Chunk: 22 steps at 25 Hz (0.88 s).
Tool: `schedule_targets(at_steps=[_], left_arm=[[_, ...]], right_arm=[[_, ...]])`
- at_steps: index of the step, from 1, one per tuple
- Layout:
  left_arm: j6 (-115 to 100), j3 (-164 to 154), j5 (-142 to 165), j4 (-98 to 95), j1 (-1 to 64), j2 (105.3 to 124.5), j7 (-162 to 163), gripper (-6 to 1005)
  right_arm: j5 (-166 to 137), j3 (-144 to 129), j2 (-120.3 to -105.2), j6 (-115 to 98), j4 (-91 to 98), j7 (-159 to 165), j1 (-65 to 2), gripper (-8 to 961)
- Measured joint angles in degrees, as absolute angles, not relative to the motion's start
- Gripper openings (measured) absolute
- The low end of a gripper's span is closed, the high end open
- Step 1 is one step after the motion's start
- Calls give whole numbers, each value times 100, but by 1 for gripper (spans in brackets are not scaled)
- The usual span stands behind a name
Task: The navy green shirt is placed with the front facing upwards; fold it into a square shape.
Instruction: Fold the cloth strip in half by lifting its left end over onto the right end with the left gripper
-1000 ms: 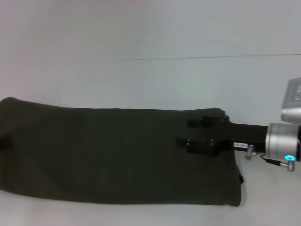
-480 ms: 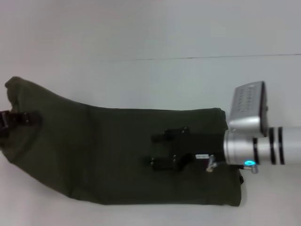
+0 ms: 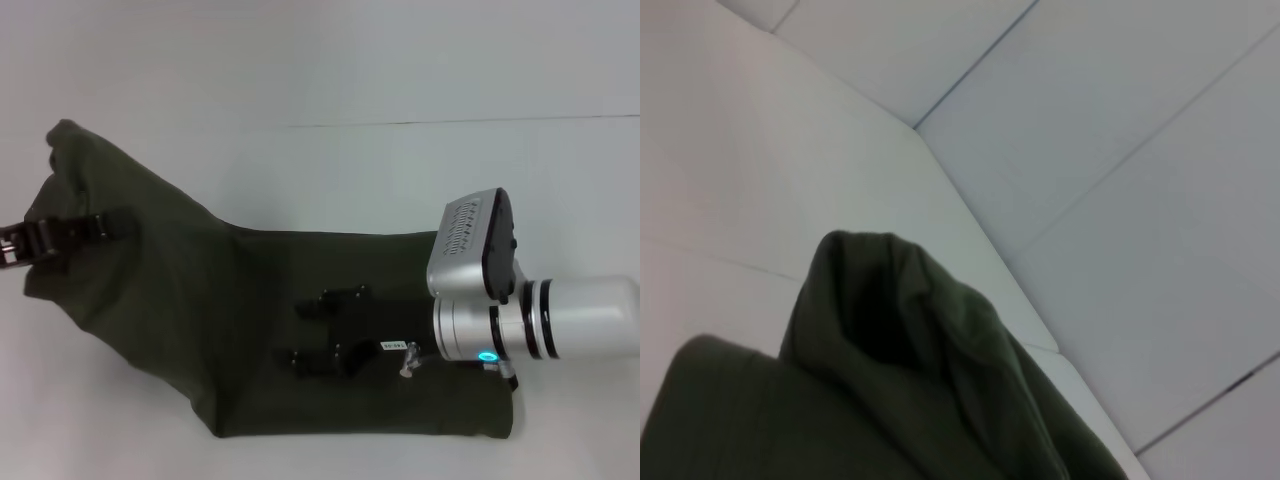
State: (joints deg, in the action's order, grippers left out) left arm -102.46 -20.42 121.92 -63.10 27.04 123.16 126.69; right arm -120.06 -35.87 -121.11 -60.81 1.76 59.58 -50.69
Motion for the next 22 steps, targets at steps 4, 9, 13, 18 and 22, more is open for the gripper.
schedule_targets(at_steps=[4,9,13,18,22], left_arm=[[-10212,-2210,12177,-6303,2707,12339,12665,178],[-10195,-2266,12172,-6301,2728,12346,12665,182],[-10194,-2273,12170,-6298,2745,12348,12665,185],[-10201,-2374,12165,-6293,2770,12348,12665,189],[-10202,-2415,12163,-6267,2821,12371,12665,192]], right_arm=[[-12006,-3518,-12130,-6066,38,5899,-5133,760],[-12007,-3418,-12148,-5989,-303,5620,-5234,760],[-12011,-3400,-12156,-5856,-486,5460,-5284,760],[-12017,-3227,-12150,-5859,-555,5380,-5257,760],[-12041,-3130,-12155,-5854,-718,5296,-5299,760]])
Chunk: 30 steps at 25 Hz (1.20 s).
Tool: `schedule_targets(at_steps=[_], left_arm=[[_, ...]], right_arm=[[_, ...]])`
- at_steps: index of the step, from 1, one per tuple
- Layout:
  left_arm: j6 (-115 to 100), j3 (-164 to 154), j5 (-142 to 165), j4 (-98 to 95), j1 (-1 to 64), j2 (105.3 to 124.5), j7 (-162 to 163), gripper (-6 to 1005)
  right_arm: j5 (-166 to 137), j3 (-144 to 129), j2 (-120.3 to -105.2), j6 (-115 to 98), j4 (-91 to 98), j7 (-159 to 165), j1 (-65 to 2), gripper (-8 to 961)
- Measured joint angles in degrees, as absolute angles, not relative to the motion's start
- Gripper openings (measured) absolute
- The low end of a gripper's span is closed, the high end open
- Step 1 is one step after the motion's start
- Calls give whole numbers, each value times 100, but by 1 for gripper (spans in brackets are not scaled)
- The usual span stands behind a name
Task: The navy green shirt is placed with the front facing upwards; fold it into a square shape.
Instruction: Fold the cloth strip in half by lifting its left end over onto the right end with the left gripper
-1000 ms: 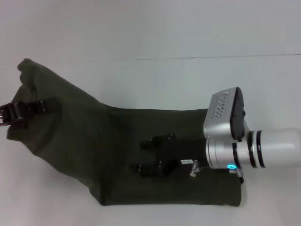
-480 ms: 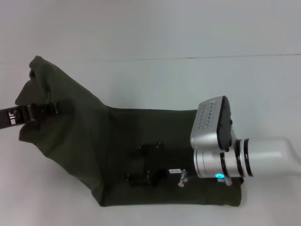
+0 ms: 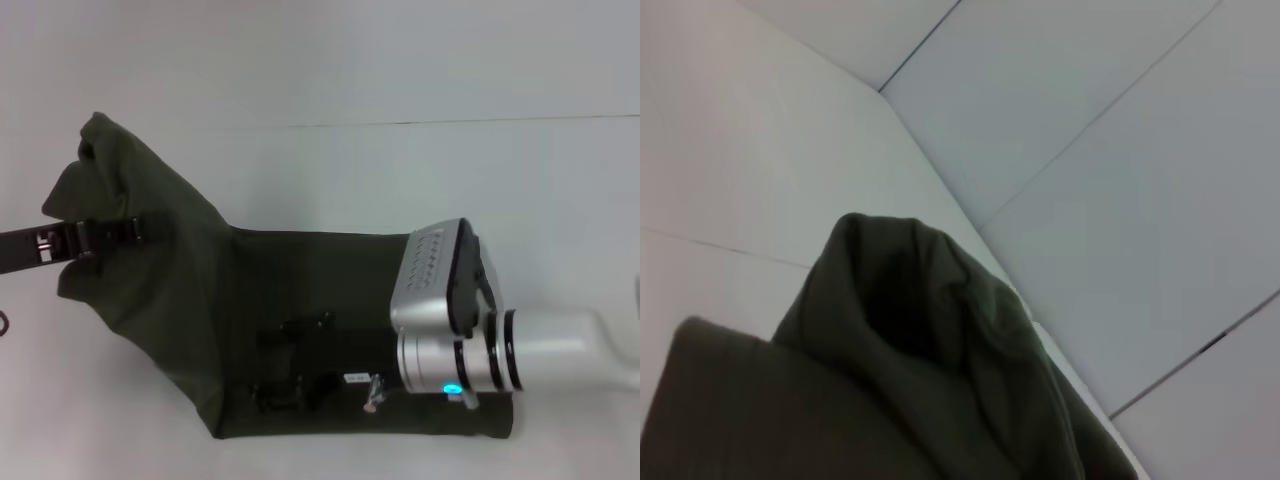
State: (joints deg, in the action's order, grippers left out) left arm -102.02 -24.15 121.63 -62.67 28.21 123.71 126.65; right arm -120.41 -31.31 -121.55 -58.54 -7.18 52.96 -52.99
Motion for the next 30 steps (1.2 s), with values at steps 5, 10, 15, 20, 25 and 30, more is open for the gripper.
schedule_targets(at_steps=[5,10,15,20,25,30], left_arm=[[-10195,-2424,12163,-6223,2871,12368,12664,196],[-10179,-2426,12163,-6211,2906,12341,12632,200],[-10145,-2435,12163,-6205,2914,12335,12585,204],[-10142,-2493,12164,-6213,2928,12333,12586,208],[-10141,-2550,12164,-6214,2997,12372,12592,212],[-10134,-2935,12086,-6143,3096,12399,12644,216]], right_arm=[[-12044,-2969,-12164,-5648,-1118,4915,-5384,760],[-12052,-2857,-12164,-5589,-1350,4714,-5436,759],[-12068,-2760,-12067,-5853,-1241,4769,-5202,760],[-12069,-2829,-12026,-6562,-413,5282,-4615,760],[-12037,-2794,-12018,-7126,346,5623,-4044,760],[-12007,-2718,-11998,-7215,1034,6040,-3567,760]])
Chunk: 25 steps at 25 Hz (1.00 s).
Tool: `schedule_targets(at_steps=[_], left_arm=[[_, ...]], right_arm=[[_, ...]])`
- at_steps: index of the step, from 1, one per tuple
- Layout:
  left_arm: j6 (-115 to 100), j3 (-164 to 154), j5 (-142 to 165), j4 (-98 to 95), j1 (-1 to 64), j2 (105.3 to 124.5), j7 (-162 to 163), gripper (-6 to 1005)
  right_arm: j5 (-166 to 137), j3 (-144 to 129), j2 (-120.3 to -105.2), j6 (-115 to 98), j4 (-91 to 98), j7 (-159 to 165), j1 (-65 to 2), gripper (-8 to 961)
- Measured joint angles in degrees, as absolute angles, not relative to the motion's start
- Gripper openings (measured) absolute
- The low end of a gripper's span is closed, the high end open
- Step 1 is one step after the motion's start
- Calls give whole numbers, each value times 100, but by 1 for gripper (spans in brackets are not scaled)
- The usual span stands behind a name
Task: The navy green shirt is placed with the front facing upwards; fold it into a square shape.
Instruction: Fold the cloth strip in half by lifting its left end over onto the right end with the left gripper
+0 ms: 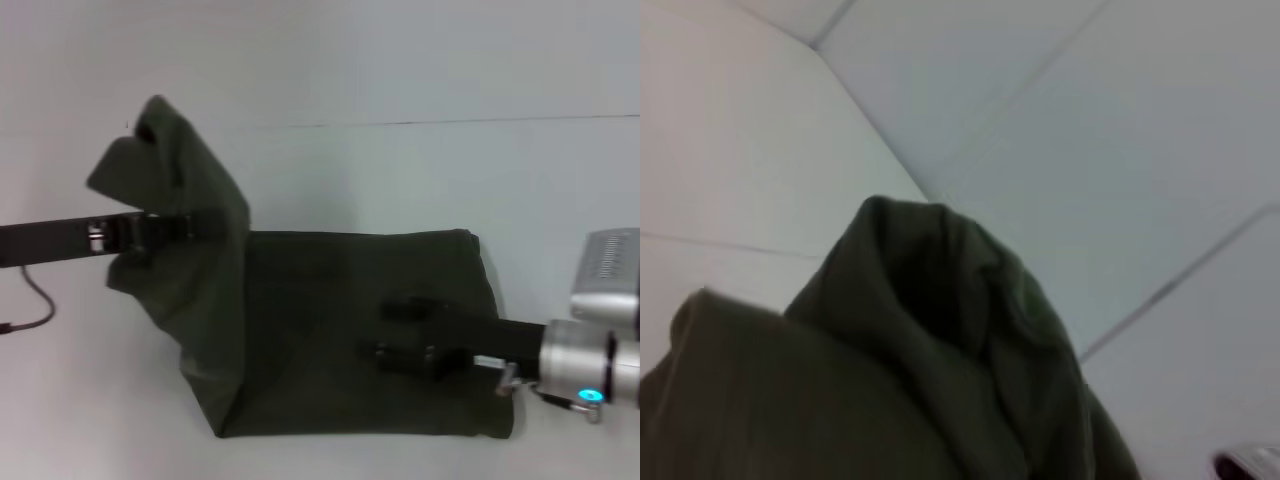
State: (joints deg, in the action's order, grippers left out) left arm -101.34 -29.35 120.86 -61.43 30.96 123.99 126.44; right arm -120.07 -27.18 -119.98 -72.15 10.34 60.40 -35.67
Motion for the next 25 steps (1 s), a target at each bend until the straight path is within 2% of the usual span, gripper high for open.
schedule_targets(at_steps=[12,19,25], left_arm=[[-8750,-4388,11834,-5203,3420,12427,12821,226],[-8096,-4893,11624,-4490,3741,12446,12789,231],[-7955,-5150,11125,-4449,3699,12445,12677,236]], right_arm=[[-11996,-1840,-11969,-7927,2106,6359,-2679,759],[-11997,-1775,-11961,-7948,2201,6335,-2553,759],[-12005,-1771,-11961,-7923,2207,6323,-2552,759]])
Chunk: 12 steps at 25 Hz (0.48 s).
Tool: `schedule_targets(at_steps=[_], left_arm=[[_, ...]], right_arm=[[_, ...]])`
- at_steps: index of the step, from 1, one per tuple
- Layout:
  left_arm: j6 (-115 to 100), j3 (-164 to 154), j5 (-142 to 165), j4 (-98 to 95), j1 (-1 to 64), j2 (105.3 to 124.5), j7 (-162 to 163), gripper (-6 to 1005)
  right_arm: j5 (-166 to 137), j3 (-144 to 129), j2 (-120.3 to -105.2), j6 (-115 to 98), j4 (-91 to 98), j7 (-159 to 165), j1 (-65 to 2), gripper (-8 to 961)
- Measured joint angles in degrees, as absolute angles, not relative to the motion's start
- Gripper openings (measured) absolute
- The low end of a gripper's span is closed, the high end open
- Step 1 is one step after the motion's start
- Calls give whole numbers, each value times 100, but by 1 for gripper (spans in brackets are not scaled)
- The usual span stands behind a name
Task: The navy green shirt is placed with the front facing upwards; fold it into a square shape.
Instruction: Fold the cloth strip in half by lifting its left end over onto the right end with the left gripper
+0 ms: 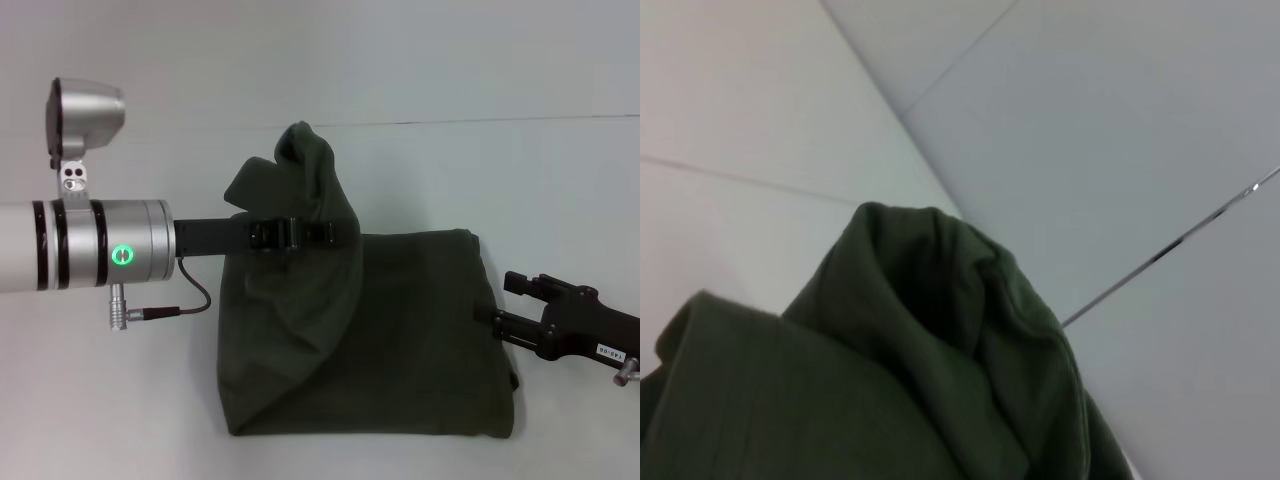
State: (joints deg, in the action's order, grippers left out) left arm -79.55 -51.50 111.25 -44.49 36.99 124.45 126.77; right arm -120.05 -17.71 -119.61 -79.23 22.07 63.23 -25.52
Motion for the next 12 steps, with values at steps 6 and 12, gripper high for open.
schedule_targets(at_steps=[6,12], left_arm=[[-7887,-5144,10958,-4386,3611,12445,12507,241],[-7747,-5220,10916,-4081,3679,12450,12311,246]], right_arm=[[-12006,-1767,-11961,-7918,2210,6324,-2596,760],[-12005,-1766,-11961,-7903,2215,6331,-2615,759]])
